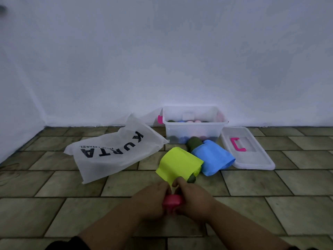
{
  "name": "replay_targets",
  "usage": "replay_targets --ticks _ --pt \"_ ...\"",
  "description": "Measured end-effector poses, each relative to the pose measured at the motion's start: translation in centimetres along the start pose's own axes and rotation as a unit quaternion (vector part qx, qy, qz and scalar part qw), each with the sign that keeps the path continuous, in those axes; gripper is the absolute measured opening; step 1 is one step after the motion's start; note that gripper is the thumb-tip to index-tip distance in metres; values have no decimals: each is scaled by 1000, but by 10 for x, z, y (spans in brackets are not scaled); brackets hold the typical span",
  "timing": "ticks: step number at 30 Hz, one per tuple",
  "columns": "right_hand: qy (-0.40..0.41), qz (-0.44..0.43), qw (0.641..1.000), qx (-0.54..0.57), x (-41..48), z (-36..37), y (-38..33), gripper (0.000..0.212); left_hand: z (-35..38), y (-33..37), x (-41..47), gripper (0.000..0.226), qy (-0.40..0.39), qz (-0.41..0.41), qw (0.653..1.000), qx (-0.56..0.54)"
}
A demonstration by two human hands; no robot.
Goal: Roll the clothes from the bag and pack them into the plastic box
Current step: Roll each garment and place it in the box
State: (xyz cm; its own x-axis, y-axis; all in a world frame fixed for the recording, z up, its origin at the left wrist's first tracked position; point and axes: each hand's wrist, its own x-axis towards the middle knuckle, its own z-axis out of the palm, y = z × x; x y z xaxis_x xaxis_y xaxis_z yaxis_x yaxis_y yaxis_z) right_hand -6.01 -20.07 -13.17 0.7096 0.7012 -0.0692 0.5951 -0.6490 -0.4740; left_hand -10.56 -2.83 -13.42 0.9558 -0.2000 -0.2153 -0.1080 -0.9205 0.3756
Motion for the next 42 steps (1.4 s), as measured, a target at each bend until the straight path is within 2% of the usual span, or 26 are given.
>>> replay_targets --ticks 5,7,8,10,11,13,15,17,20,22,25,26,28,30,32,35,38,40,42 --pt "34 6 997 66 2 -10 4 63 -7 2 9 36 8 0 1000 6" --pt "80 24 985 149 2 -17 7 60 -12 0 9 33 26 -20 997 -65" --pt "124 39 965 228 2 -22 8 55 -16 -1 9 32 42 -33 990 -132" --pt "236 84 897 365 4 -31 12 45 -27 -1 14 35 80 -49 959 -267" --pt "259 121 869 405 8 -37 12 43 -34 2 19 37 105 -57 939 -321" --pt "211 180 818 504 20 -46 12 46 -47 13 35 40 155 -70 892 -419" --pt "129 191 752 617 37 -58 9 42 -59 29 57 39 186 -82 857 -474" --pt "102 185 714 668 57 -75 9 31 -72 43 81 39 214 -102 846 -477" --pt "124 192 692 685 87 -106 21 26 -96 48 117 41 227 -104 854 -456" --pt "131 196 694 680 104 -130 34 19 -118 44 139 45 184 -65 878 -437" --pt "155 205 721 643 132 -164 57 10 -154 28 169 53 117 -38 909 -399" --pt "172 211 726 632 142 -175 65 10 -163 21 177 60 134 -51 928 -344" --pt "211 229 729 609 164 -194 79 14 -174 3 195 77 190 -114 961 -167" --pt "224 259 764 547 186 -203 91 22 -172 -10 207 94 164 -162 969 -84" --pt "181 297 820 454 208 -200 98 26 -163 -18 218 103 90 -175 976 -89" --pt "81 320 890 313 240 -181 96 29 -154 -27 224 105 73 -166 978 -105" --pt "43 302 910 282 268 -161 82 33 -150 -29 222 97 83 -144 981 -103" --pt "22 291 902 318 282 -152 72 22 -148 -29 223 100 97 -141 979 -115" --pt "-19 282 915 289 290 -148 67 10 -148 -28 224 103 100 -145 976 -127"
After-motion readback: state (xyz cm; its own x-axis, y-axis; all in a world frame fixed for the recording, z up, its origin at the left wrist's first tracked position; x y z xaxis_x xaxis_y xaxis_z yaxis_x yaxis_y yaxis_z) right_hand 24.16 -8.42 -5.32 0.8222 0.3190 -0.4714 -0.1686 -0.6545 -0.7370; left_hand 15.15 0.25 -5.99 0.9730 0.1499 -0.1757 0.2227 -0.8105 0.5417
